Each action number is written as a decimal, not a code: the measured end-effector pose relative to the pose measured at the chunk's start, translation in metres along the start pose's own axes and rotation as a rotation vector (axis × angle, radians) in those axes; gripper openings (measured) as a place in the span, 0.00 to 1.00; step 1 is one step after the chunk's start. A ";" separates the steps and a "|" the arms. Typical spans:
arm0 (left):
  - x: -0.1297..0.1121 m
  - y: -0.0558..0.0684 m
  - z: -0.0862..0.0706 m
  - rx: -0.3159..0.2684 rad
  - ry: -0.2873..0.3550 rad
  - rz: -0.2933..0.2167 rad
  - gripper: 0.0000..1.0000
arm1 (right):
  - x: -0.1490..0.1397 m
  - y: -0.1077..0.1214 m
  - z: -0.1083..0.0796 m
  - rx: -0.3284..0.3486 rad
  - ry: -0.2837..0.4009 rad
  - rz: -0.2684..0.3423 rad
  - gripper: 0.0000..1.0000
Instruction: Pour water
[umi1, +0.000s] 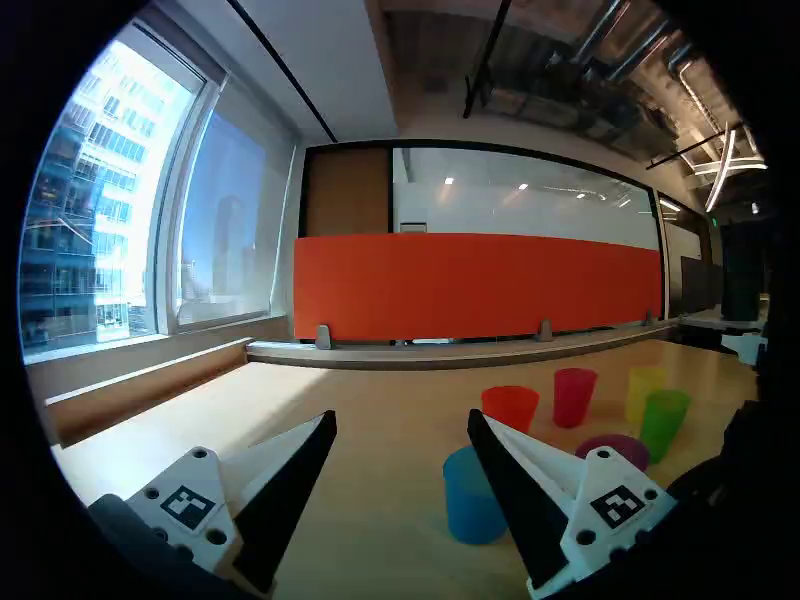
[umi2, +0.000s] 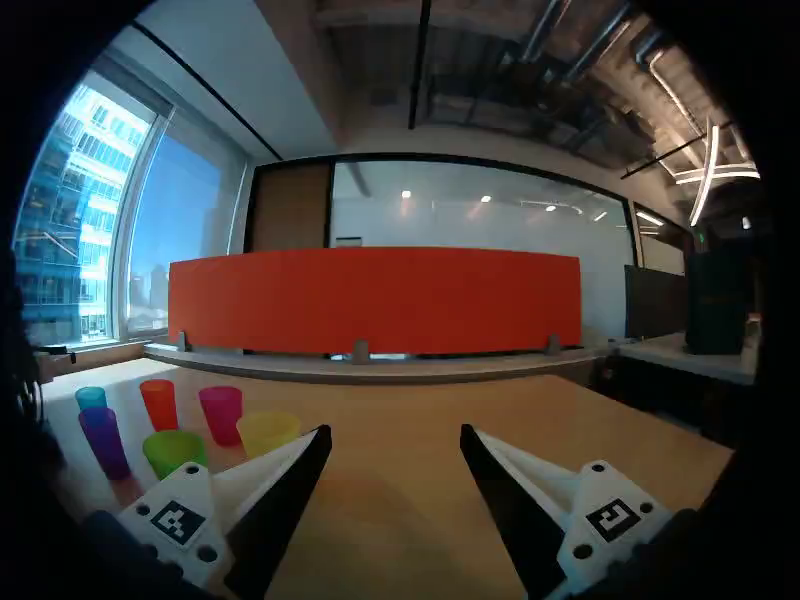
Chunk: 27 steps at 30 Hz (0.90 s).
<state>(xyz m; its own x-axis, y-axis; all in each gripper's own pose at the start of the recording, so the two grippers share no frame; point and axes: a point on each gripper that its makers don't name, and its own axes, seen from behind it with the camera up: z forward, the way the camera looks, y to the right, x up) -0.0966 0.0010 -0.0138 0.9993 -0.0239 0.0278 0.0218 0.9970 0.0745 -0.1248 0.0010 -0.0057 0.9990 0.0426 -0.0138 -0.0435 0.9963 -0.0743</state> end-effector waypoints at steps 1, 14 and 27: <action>0.000 0.000 0.000 0.000 0.000 0.000 0.98 | 0.000 0.000 0.000 0.000 0.000 0.000 0.99; 0.000 0.000 0.000 0.000 0.000 0.000 0.98 | 0.000 0.001 0.001 0.000 -0.001 0.000 0.99; 0.001 0.001 0.001 -0.001 -0.001 0.000 0.98 | 0.000 0.000 0.000 0.000 -0.001 0.000 0.99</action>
<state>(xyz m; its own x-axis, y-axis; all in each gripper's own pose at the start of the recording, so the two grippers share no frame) -0.0959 0.0014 -0.0124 0.9993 -0.0239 0.0284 0.0217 0.9970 0.0738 -0.1249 0.0008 -0.0060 0.9990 0.0425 -0.0132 -0.0433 0.9963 -0.0742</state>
